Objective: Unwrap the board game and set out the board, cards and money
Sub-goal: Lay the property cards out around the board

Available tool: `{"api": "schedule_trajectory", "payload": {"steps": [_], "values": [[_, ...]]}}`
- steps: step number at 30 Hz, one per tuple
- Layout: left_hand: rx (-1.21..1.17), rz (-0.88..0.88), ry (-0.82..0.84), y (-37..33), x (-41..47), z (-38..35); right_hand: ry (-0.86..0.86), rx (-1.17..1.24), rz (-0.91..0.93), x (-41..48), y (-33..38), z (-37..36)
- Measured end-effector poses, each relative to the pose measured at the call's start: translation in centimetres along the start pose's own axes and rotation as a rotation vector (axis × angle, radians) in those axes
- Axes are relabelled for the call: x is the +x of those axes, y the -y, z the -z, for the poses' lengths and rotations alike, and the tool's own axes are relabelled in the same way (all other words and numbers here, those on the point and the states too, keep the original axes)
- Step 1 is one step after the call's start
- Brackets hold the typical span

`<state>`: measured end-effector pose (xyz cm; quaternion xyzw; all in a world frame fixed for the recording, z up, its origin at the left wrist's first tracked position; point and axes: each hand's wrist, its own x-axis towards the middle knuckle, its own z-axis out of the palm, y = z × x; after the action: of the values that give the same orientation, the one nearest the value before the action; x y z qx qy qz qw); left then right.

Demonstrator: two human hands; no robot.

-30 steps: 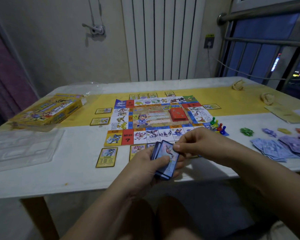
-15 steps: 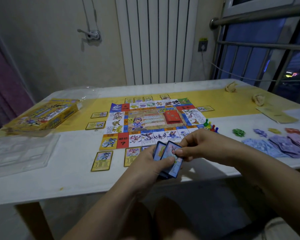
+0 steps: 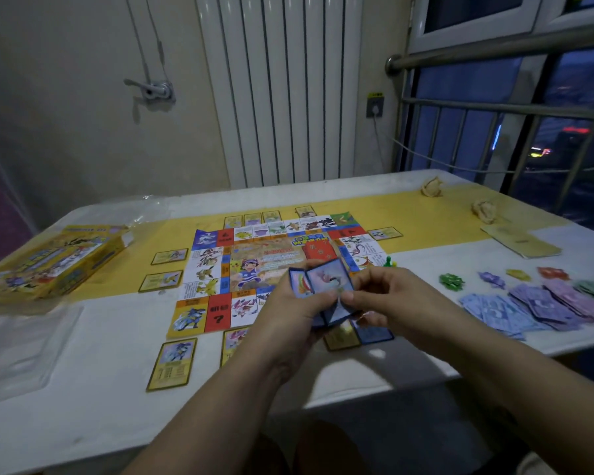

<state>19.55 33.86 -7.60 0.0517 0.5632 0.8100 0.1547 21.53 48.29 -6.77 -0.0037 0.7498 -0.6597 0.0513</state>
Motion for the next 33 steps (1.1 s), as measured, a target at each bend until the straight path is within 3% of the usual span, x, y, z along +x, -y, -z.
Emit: {"api": "schedule_trajectory", "payload": {"steps": [5,7,12,33], "values": [[-0.275,0.082,-0.059,-1.8,3.2,-1.2,-0.286,0.169,0.114,4.3,2.6,5.8],[-0.401,0.148,-0.096,-2.4,4.3,-1.3,-0.374,0.061,0.075,6.9,2.9,9.4],[-0.574,0.189,-0.139,-3.1,6.9,-1.8,-0.342,-0.395,-0.136,11.9,0.4,14.5],[-0.597,0.233,-0.163,-2.5,8.8,-1.0,-0.349,-0.968,-0.213,17.9,-2.4,14.8]]}}
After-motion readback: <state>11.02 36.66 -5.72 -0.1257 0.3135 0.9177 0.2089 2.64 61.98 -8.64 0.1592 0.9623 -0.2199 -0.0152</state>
